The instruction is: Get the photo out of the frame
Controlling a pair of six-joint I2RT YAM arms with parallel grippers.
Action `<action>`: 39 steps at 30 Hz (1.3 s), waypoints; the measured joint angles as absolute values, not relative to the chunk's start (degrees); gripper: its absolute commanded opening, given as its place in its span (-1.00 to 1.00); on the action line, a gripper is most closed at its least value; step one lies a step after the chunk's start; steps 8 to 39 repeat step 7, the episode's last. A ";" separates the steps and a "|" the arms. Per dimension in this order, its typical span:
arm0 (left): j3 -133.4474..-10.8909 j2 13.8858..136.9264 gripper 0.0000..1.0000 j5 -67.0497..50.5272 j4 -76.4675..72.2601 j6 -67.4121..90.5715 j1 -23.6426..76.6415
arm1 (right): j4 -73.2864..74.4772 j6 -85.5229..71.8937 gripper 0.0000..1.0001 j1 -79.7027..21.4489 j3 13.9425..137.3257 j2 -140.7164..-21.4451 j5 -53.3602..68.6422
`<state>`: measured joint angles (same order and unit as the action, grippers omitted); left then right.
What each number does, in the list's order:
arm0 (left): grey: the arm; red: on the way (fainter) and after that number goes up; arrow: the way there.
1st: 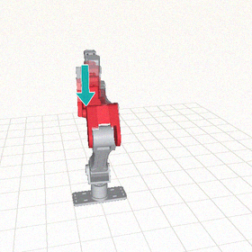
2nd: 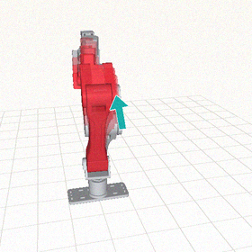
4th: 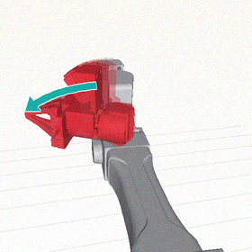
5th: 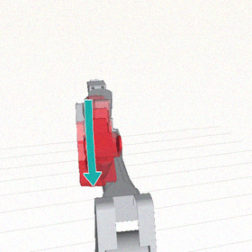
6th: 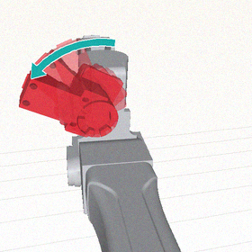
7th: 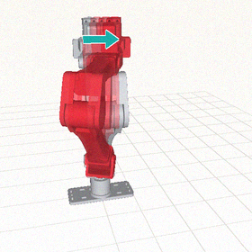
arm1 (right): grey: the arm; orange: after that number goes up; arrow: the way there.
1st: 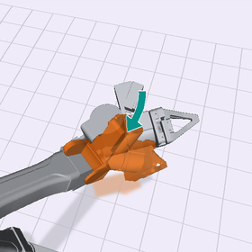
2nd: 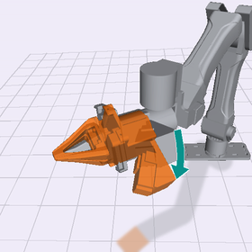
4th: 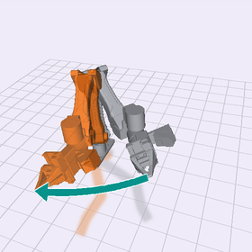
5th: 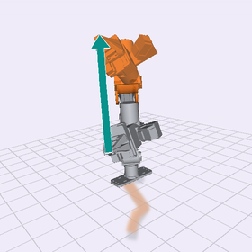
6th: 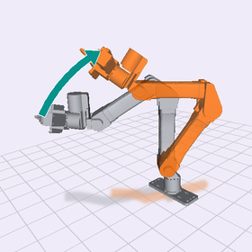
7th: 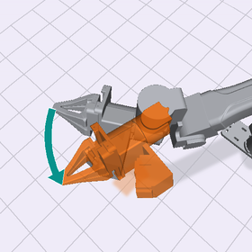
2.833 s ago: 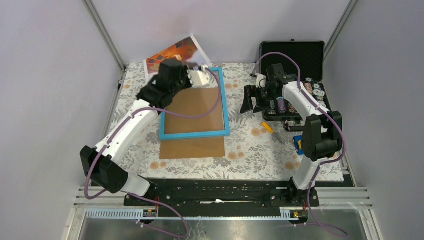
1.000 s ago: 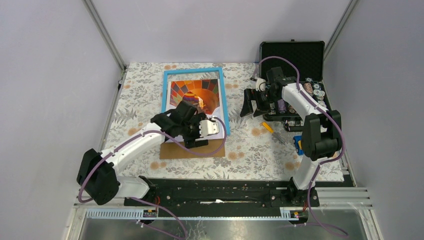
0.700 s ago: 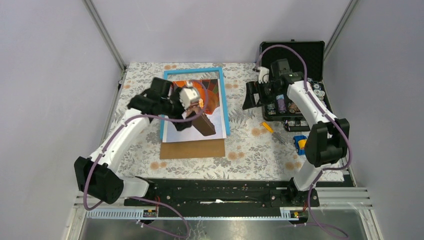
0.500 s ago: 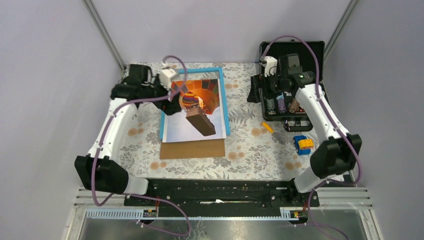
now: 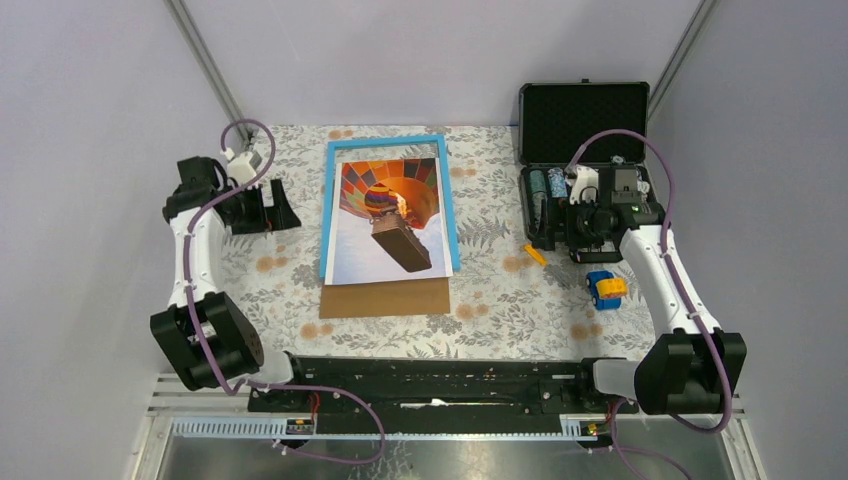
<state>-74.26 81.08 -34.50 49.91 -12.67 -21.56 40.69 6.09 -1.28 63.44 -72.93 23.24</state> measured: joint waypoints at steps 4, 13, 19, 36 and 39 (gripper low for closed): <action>-67.79 78.81 0.97 -31.81 49.60 -10.61 -21.26 | 40.38 5.52 0.99 -0.69 60.34 -71.94 23.79; -65.54 77.10 0.98 -31.07 49.15 -8.91 -21.23 | 39.55 5.13 0.99 -0.67 60.10 -71.77 25.04; -65.54 77.10 0.98 -31.07 49.15 -8.91 -21.23 | 39.55 5.13 0.99 -0.67 60.10 -71.77 25.04; -65.54 77.10 0.98 -31.07 49.15 -8.91 -21.23 | 39.55 5.13 0.99 -0.67 60.10 -71.77 25.04; -65.54 77.10 0.98 -31.07 49.15 -8.91 -21.23 | 39.55 5.13 0.99 -0.67 60.10 -71.77 25.04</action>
